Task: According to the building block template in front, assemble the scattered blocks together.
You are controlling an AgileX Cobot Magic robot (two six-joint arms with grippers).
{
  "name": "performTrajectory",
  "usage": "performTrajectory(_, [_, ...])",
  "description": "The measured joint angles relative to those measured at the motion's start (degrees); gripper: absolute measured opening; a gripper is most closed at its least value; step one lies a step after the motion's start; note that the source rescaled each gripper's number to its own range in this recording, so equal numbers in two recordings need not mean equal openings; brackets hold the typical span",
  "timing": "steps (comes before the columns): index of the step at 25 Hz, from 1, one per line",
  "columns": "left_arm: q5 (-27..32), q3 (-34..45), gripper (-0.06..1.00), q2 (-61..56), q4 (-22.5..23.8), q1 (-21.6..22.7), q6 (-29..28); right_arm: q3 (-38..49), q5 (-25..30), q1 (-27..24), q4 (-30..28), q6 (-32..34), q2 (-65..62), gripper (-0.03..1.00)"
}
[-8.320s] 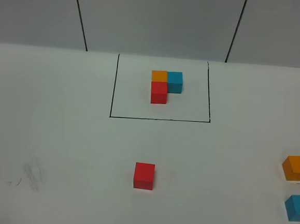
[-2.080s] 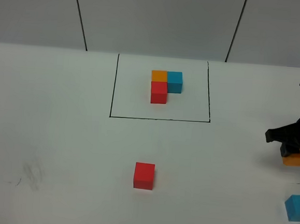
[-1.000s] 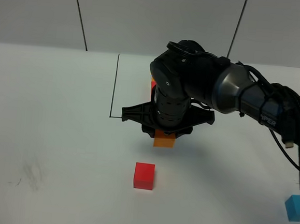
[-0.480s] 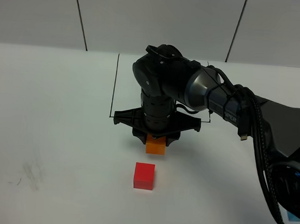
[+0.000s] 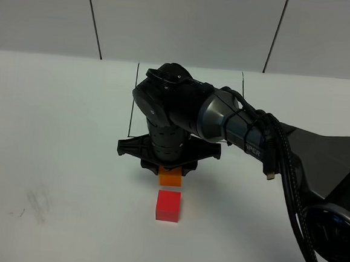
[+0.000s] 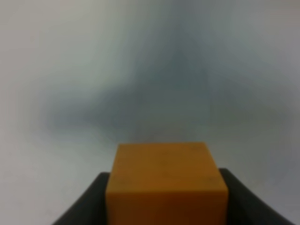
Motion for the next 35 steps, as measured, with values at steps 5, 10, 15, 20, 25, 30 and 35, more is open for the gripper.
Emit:
performTrajectory(5, [0.00, 0.00, 0.65, 0.00, 0.00, 0.00, 0.00, 0.00, 0.00, -0.13, -0.21, 1.12, 0.00, 0.01])
performTrajectory(10, [0.00, 0.00, 0.65, 0.00, 0.00, 0.00, 0.00, 0.00, -0.10, -0.18, 0.41, 1.21, 0.92, 0.01])
performTrajectory(15, [0.00, 0.00, 0.65, 0.00, 0.00, 0.00, 0.00, 0.00, -0.13, -0.18, 1.59, 1.26, 2.27, 0.01])
performTrajectory(20, [0.00, 0.00, 0.65, 0.00, 0.00, 0.00, 0.00, 0.00, -0.66, -0.18, 2.13, 1.33, 2.96, 0.01])
performTrajectory(25, [0.00, 0.00, 0.65, 0.00, 0.04, 0.00, 0.00, 0.00, -1.18, -0.18, 2.55, 1.44, 3.54, 0.01])
performTrajectory(30, [0.00, 0.00, 0.65, 0.00, 0.04, 0.00, 0.00, 0.00, -1.40, -0.18, 2.89, 1.50, 4.71, 0.01])
performTrajectory(35, [0.00, 0.00, 0.65, 0.00, 0.06, 0.00, 0.00, 0.00, -1.35, -0.18, 2.89, 2.18, 4.78, 0.01])
